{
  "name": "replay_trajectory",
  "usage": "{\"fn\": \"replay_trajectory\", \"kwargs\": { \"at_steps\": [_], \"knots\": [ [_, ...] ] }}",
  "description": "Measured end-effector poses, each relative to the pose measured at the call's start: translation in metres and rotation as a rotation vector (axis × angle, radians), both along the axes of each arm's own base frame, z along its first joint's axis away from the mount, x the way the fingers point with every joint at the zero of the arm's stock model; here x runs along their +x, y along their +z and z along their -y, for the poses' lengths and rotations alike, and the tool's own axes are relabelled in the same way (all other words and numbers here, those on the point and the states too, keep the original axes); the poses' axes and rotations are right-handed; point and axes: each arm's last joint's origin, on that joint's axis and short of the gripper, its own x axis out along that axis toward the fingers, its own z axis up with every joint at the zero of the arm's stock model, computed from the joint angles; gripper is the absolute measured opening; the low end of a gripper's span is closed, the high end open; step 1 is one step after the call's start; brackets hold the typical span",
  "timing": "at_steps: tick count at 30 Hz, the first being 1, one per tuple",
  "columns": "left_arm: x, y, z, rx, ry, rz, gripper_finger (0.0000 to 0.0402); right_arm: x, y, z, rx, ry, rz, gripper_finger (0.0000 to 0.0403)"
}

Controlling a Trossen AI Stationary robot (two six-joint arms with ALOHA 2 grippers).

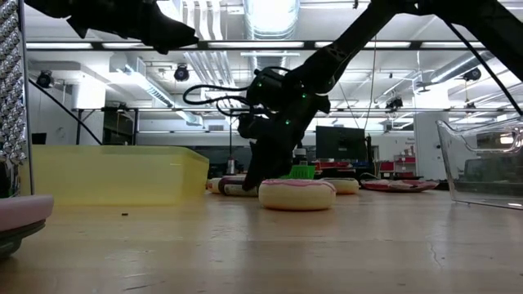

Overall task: Pick & Place Food Item
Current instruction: Put the pink food coloring bottle into the green bin

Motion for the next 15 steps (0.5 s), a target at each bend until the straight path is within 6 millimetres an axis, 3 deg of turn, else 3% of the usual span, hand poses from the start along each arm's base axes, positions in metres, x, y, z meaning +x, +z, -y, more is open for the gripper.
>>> {"fn": "replay_trajectory", "kwargs": {
  "at_steps": [7,15],
  "knots": [
    [-0.001,0.0,-0.002,0.0,0.01,-0.001,0.0243,0.001,0.003,-0.005,-0.012,-0.009,-0.001,0.0121],
    [-0.001,0.0,-0.003,0.004,0.026,-0.004,0.0243,-0.005,0.017,-0.018,-0.025,-0.004,-0.038,0.0117]
  ]
}}
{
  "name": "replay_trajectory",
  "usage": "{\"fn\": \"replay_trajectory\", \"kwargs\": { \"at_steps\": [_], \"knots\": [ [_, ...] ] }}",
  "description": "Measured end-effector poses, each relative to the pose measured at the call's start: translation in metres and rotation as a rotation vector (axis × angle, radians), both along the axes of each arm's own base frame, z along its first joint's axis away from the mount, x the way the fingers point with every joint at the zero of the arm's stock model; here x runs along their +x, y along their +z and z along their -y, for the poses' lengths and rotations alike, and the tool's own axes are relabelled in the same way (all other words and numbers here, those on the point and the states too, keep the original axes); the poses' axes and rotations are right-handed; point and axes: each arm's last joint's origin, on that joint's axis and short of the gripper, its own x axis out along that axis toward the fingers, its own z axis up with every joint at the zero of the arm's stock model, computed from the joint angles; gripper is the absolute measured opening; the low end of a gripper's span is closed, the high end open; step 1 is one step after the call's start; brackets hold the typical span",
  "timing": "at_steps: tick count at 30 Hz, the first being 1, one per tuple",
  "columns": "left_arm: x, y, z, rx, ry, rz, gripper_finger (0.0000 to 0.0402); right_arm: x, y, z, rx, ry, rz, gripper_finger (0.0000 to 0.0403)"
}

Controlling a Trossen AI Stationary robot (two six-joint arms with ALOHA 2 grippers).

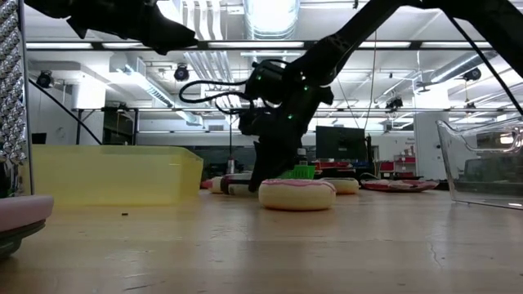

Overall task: Pick & Place Food Item
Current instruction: Put the pink food coloring bottle into the green bin

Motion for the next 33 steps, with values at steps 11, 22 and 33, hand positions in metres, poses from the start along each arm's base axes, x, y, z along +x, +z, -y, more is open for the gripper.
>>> {"fn": "replay_trajectory", "kwargs": {
  "at_steps": [11,22,33],
  "knots": [
    [0.0,0.001,-0.001,0.005,0.009,0.004,0.0243,-0.032,0.047,-0.008,-0.132,-0.082,0.122,0.0116],
    [0.013,-0.011,-0.005,-0.025,-0.136,0.213,0.0243,-0.094,0.098,-0.012,-0.226,-0.18,0.626,0.0116],
    [0.048,-0.031,-0.023,-0.152,-0.262,0.395,0.0243,-0.104,0.107,-0.015,-0.314,-0.161,0.954,0.0114]
  ]
}}
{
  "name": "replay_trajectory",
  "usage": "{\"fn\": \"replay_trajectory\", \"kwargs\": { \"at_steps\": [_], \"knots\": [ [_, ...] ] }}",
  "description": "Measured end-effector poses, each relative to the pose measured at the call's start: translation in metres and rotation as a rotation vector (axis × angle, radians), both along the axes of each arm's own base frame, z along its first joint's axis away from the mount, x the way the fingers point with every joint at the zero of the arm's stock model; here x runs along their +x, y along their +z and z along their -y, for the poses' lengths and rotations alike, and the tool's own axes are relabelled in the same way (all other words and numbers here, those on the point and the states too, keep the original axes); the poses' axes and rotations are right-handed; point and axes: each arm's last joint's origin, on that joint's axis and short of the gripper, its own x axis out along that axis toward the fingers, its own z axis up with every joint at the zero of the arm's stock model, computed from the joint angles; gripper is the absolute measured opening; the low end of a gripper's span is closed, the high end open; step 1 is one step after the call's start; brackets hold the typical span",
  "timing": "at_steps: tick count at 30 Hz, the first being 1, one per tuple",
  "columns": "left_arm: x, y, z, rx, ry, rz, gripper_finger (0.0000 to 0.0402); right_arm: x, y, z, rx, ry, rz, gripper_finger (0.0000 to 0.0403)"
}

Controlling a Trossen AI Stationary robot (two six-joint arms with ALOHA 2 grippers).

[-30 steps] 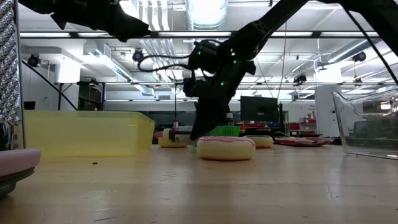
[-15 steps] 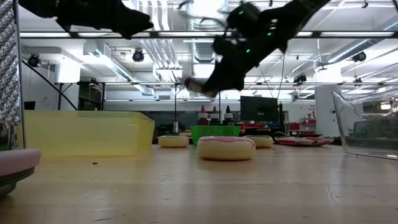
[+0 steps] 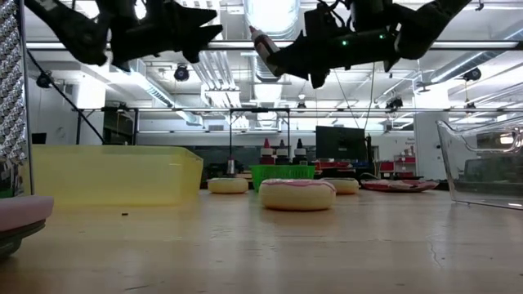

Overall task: Pick & Place Food Item
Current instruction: Put the pink food coloring bottle into the green bin

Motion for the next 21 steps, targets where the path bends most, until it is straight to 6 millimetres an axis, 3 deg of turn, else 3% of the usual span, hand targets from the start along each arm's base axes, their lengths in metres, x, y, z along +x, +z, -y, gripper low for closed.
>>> {"fn": "replay_trajectory", "kwargs": {
  "at_steps": [9,21],
  "knots": [
    [0.035,0.002,-0.016,-0.051,-0.045,-0.014,0.0243,0.008,-0.001,0.001,-0.04,0.008,0.081,0.0113],
    [0.05,0.009,-0.017,-0.045,-0.1,-0.009,0.0243,0.009,0.009,0.001,-0.078,0.026,0.148,0.0112]
  ]
}}
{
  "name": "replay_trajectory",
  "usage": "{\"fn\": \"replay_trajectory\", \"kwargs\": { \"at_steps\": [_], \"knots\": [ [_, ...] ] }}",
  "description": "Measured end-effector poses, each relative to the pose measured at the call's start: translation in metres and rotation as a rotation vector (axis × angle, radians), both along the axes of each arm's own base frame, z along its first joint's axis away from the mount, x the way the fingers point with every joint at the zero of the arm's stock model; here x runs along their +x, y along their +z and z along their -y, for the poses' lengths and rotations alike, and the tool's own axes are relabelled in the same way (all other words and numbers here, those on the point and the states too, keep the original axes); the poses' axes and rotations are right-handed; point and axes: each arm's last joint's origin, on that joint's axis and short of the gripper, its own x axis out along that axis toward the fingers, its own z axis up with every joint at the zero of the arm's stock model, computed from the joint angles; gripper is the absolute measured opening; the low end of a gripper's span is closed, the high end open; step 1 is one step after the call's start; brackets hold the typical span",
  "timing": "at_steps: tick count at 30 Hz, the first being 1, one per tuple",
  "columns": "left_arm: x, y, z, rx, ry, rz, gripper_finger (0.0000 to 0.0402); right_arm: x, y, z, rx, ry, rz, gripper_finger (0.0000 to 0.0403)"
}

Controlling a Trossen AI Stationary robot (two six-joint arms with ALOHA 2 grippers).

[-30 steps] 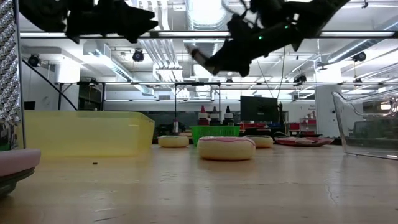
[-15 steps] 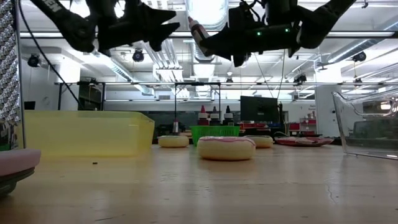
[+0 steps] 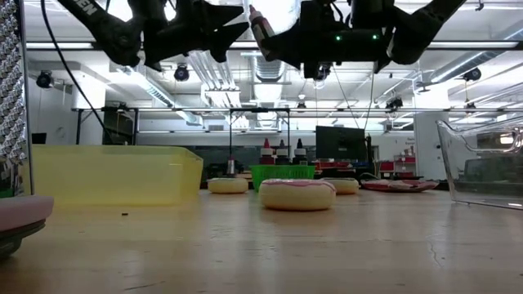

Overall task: Pick & Place Food Item
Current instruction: Put the pink food coloring bottle into the green bin

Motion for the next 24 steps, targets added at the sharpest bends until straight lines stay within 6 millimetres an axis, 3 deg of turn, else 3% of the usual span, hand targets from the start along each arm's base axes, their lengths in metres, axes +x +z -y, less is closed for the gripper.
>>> {"fn": "replay_trajectory", "kwargs": {
  "at_steps": [5,15,24],
  "knots": [
    [0.01,-0.007,-0.002,-0.021,0.019,-0.017,0.0243,0.002,0.007,0.001,-0.021,-0.002,0.019,0.0112],
    [0.029,0.008,-0.005,0.001,-0.005,0.026,0.0243,0.002,0.005,0.001,-0.027,-0.003,0.011,0.0111],
    [0.041,0.003,-0.008,0.0,-0.011,0.014,0.0243,0.002,0.005,0.001,-0.04,-0.011,0.012,0.0111]
  ]
}}
